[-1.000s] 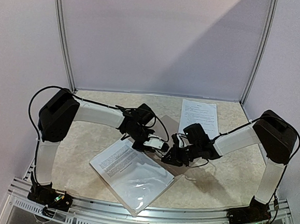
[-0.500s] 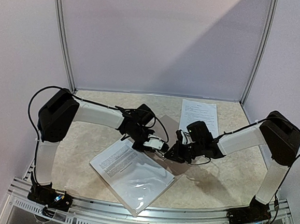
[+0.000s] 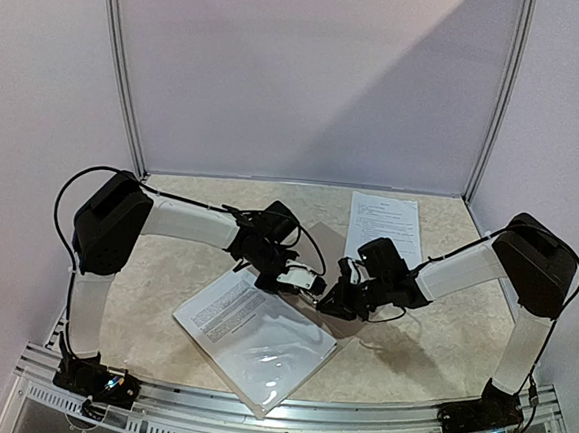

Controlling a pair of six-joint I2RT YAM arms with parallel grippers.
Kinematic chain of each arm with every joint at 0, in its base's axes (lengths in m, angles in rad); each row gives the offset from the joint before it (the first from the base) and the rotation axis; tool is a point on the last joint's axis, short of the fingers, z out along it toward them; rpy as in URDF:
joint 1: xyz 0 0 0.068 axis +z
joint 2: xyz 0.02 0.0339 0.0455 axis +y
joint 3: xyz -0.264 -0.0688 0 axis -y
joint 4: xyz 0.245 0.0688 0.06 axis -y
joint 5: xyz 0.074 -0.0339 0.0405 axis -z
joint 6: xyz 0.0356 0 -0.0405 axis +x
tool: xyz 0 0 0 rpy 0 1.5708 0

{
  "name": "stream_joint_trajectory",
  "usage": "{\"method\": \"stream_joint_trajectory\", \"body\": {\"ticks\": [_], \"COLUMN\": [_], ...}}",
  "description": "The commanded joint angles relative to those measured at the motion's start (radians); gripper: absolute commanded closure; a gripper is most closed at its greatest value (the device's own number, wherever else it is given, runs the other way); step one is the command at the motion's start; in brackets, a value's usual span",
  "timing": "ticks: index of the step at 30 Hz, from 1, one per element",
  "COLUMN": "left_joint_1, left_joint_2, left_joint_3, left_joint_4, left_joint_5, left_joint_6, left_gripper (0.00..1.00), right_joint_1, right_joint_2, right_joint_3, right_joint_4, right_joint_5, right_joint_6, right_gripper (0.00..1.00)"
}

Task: Put the files into the folder
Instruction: Open the spring clip on the folder with some files.

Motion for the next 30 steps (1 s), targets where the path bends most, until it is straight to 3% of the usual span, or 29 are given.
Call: {"method": "stream_joint_trajectory", "body": {"ticks": [1,10,22,30], "left_joint_1": [-0.012,-0.014,-0.001,0.098], "left_joint_2": [0.075,0.067,0.043,0.057], "left_joint_3": [-0.066,-0.072,-0.068,0.1], "left_joint_4": [-0.1,-0.1,-0.105,-0.256], "left_joint_5": [-0.052,-0.041,-0.021,0.21], "left_joint_6": [0.009,0.007,-0.004,-0.117], "left_gripper": [0.78,0.75,0.61,0.49], "right_joint_1": [-0.006,-0.015,-0.034,-0.049], "right_joint_2": [0.038,0.061,0.11,0.125], "right_joint_3": [0.007,0.026,-0.008,-0.028], "right_joint_4": [-0.001,-0.078,-0.161,-0.196], "right_joint_5": [-0.012,0.044,0.138,0.162], "right_joint_6": [-0.008,-0.017,-0.041,-0.057], "right_gripper": [0.9,1.0,1.0,1.0]}}
